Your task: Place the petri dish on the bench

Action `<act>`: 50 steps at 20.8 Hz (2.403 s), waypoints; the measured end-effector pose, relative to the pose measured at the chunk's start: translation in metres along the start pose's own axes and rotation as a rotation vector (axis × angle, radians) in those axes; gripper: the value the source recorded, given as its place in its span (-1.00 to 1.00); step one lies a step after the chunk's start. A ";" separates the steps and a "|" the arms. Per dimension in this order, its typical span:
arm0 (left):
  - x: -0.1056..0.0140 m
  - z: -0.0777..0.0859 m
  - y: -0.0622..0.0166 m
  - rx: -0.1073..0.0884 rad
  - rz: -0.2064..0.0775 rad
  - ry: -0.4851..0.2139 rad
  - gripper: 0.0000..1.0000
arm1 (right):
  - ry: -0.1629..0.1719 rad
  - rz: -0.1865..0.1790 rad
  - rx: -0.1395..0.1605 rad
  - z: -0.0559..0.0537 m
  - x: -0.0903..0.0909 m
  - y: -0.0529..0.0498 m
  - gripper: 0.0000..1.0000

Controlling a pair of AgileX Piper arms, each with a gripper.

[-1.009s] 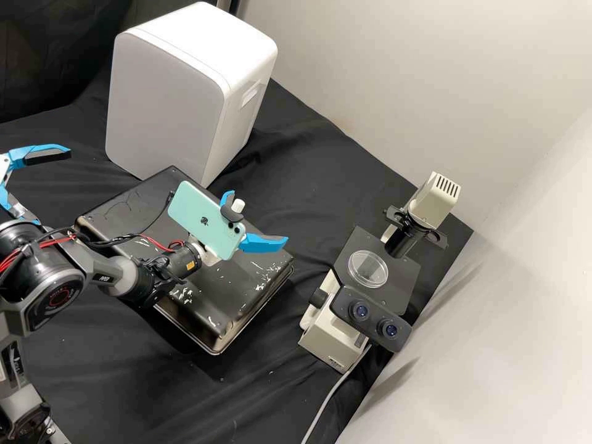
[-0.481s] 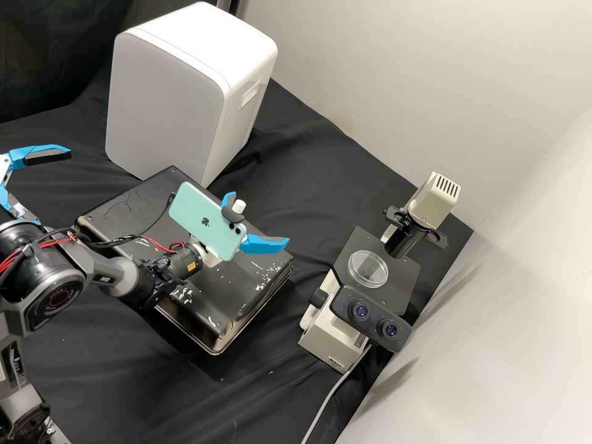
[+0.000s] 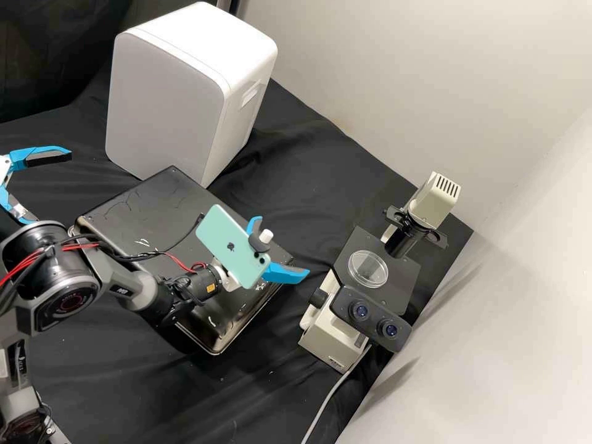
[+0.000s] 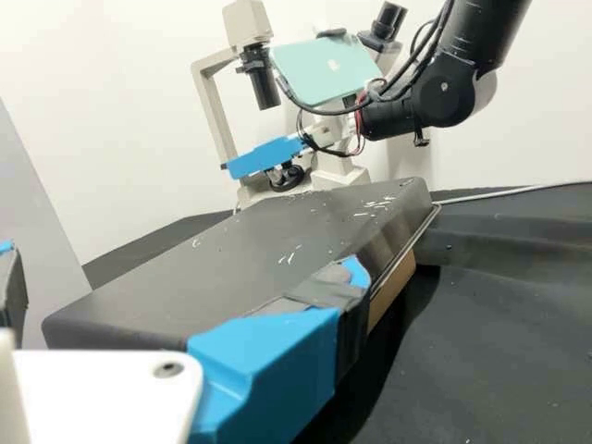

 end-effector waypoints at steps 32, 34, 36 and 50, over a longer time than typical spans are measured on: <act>0.002 0.004 -0.0074 -0.003 -0.042 -0.055 1.00 | -0.079 0.103 -0.017 0.023 0.071 0.045 1.00; 0.002 0.004 -0.0084 -0.006 -0.048 -0.057 1.00 | -0.094 0.105 -0.017 0.027 0.071 0.048 1.00; 0.002 0.004 -0.0084 -0.006 -0.048 -0.057 1.00 | -0.108 0.106 -0.016 0.028 0.073 0.053 1.00; 0.003 0.004 -0.0111 -0.016 -0.062 -0.059 1.00 | -0.156 0.095 -0.025 0.031 0.111 0.071 1.00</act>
